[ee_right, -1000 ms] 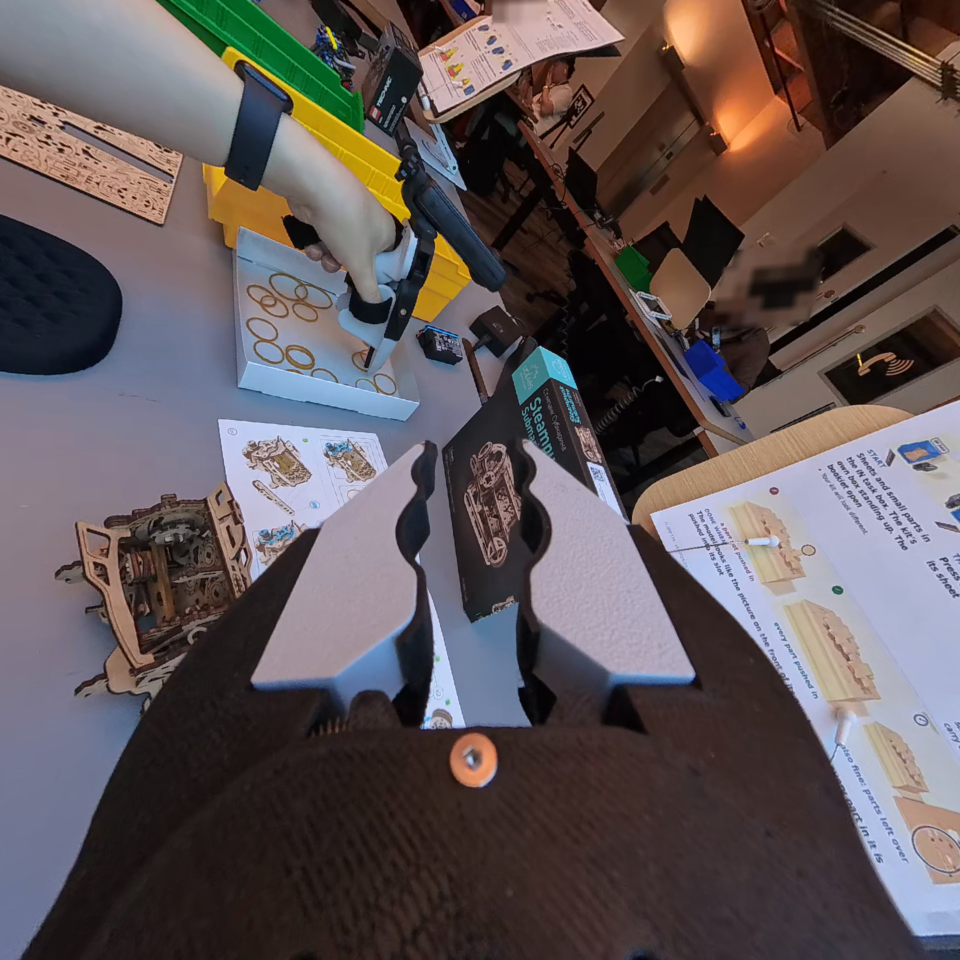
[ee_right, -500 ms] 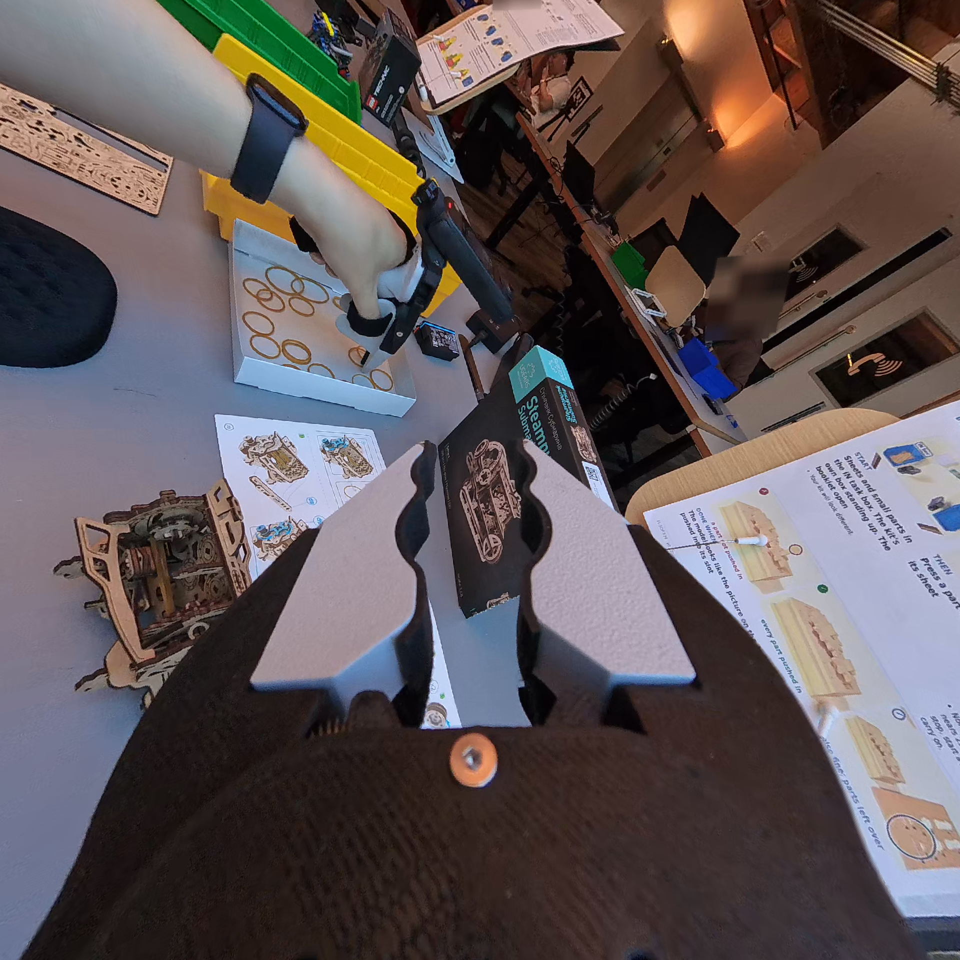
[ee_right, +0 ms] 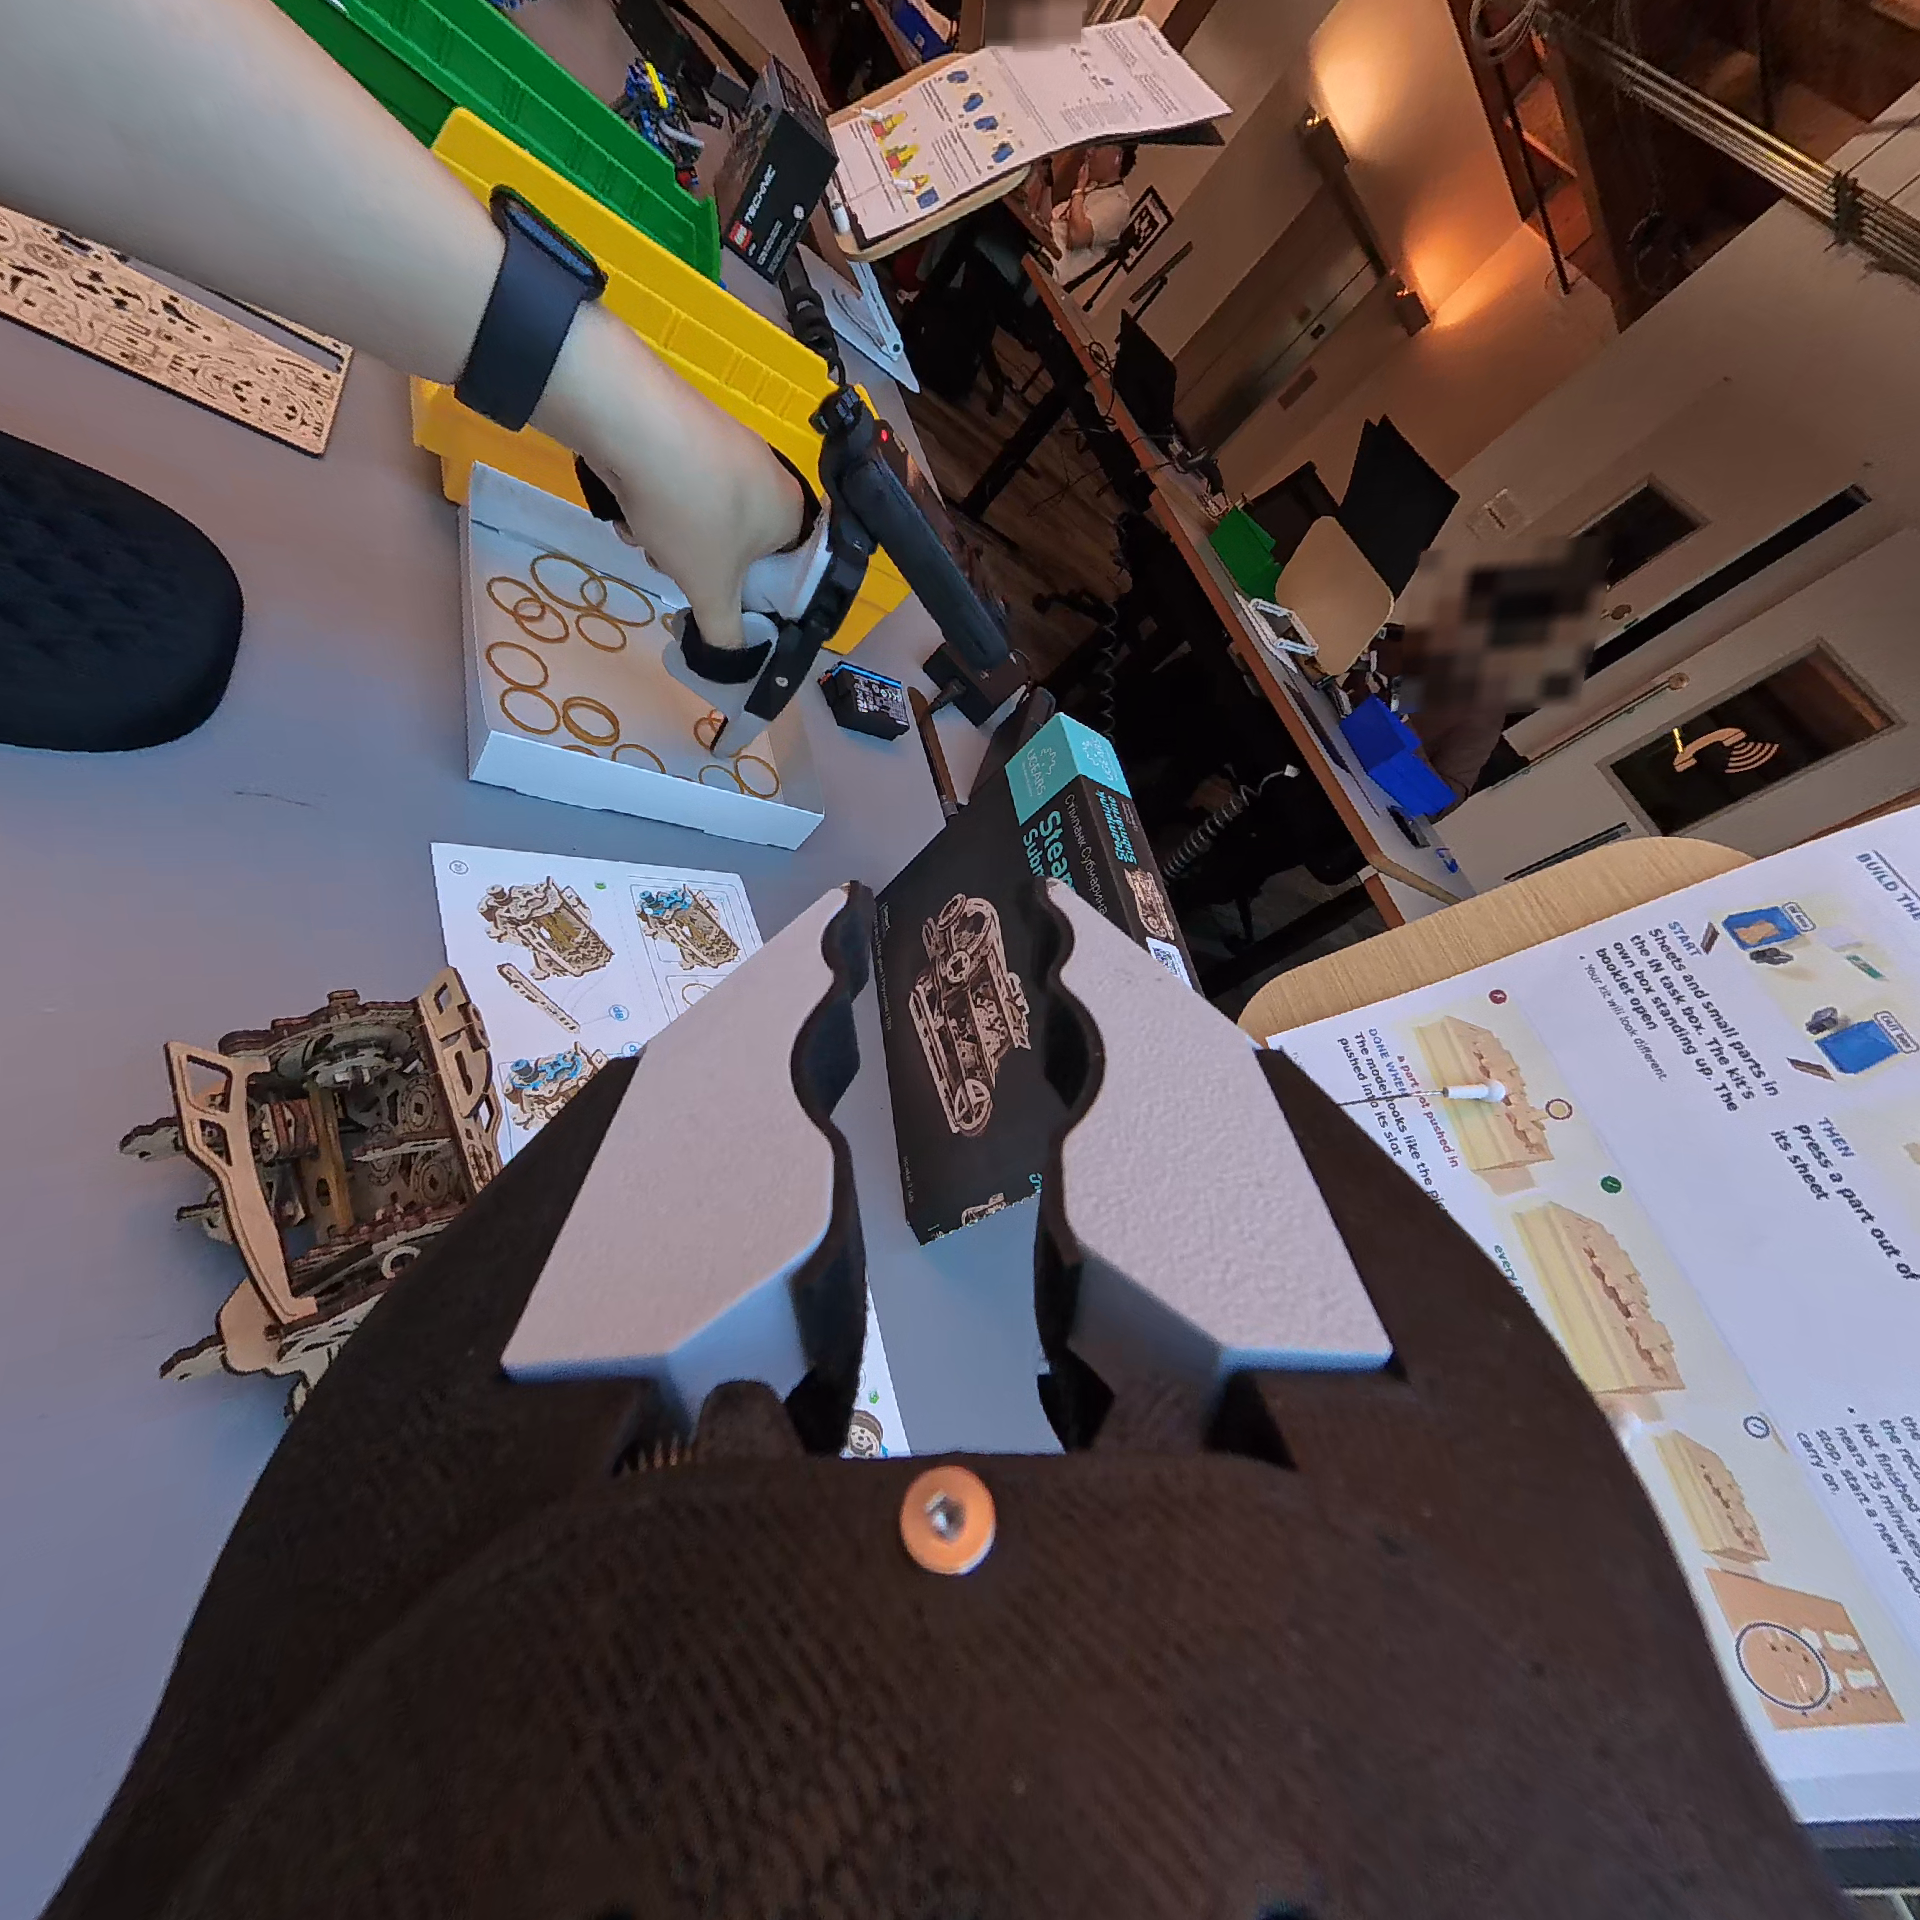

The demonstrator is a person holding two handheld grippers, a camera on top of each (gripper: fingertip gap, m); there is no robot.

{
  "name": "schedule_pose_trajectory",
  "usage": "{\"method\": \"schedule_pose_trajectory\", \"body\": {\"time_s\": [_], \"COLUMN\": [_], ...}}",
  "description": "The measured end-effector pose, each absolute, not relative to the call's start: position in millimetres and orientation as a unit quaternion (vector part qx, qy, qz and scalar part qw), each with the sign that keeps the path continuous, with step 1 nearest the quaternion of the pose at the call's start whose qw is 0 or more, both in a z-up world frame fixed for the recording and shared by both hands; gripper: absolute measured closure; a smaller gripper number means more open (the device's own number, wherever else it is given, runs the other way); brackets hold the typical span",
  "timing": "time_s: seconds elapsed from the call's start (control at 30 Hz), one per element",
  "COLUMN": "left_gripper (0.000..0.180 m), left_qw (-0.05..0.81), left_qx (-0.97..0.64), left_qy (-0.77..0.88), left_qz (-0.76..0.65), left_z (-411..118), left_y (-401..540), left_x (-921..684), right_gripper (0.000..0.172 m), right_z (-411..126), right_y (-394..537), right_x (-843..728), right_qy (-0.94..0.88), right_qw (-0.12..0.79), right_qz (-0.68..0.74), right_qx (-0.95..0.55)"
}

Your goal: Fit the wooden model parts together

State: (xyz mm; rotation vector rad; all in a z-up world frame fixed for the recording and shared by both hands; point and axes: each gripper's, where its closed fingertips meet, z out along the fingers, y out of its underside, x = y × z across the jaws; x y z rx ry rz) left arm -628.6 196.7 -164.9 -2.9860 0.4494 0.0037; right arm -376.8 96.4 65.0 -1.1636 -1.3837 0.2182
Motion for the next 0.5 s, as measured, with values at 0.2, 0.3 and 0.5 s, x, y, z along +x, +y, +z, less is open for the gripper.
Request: {"method": "schedule_pose_trajectory", "body": {"time_s": [0.2, 0.3, 0.5], "left_gripper": [0.180, 0.180, 0.180], "left_qw": [0.085, 0.095, 0.106], "left_qx": [-0.985, -0.981, -0.949], "left_qy": [0.145, 0.150, 0.222], "left_qz": [-0.044, -0.073, -0.197], "left_z": [-152, -143, -97], "left_y": [200, 198, 168], "left_x": [-622, -616, -571], "right_gripper": [0.143, 0.142, 0.142], "right_z": [63, 59, 44], "right_y": [98, 99, 99], "right_x": [-377, -379, -390], "right_qy": [-0.600, -0.602, -0.613], "right_qw": [0.611, 0.607, 0.591], "right_qz": [0.098, 0.102, 0.120], "right_qx": [-0.507, -0.509, -0.510]}}
